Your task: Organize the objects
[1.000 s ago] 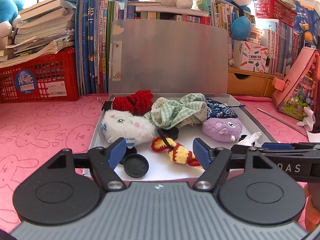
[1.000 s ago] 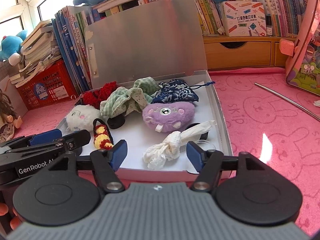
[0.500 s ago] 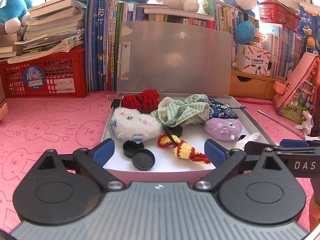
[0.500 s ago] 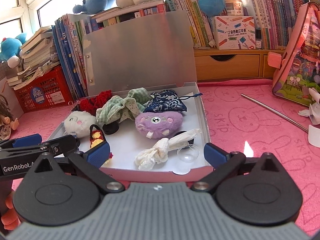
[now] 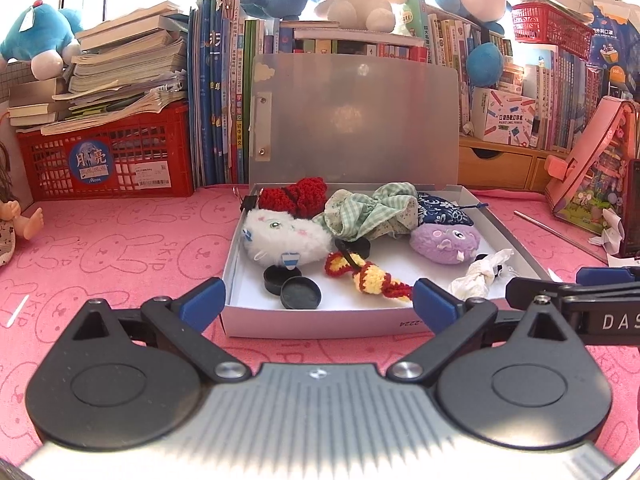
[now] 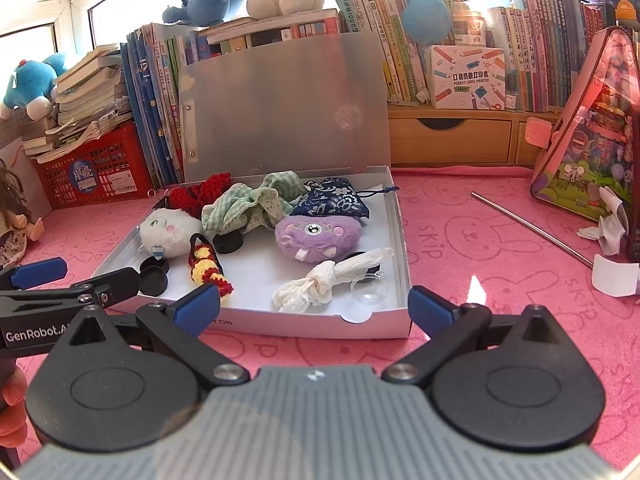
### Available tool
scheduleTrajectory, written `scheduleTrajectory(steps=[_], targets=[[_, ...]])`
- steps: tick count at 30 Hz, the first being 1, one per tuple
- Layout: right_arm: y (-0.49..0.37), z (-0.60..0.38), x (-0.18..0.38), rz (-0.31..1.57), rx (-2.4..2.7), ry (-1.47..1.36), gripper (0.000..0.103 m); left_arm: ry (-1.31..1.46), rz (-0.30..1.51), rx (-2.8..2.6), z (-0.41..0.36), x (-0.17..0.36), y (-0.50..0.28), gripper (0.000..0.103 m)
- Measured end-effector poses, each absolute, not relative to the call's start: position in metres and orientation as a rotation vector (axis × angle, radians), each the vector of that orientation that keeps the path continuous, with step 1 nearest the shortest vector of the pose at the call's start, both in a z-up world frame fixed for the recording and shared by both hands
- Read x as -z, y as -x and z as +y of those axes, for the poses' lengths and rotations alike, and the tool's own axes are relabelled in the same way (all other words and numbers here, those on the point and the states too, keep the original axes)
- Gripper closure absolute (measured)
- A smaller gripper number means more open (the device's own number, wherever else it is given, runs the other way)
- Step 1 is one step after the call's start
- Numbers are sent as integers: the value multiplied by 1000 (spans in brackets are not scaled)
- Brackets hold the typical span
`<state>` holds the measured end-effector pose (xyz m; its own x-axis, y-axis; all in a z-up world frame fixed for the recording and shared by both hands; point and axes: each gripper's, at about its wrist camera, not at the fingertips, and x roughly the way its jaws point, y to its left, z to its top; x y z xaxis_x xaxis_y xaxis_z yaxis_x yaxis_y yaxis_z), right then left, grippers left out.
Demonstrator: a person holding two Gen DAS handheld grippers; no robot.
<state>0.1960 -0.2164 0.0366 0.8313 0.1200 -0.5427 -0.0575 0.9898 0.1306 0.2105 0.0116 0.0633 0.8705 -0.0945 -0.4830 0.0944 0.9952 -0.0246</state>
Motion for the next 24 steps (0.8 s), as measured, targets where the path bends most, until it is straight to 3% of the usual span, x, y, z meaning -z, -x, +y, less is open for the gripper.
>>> scheduleTrajectory(steps=[24], targets=[[-118, -215, 7, 674, -82, -67, 0, -28, 627, 88, 28, -13, -139, 2]])
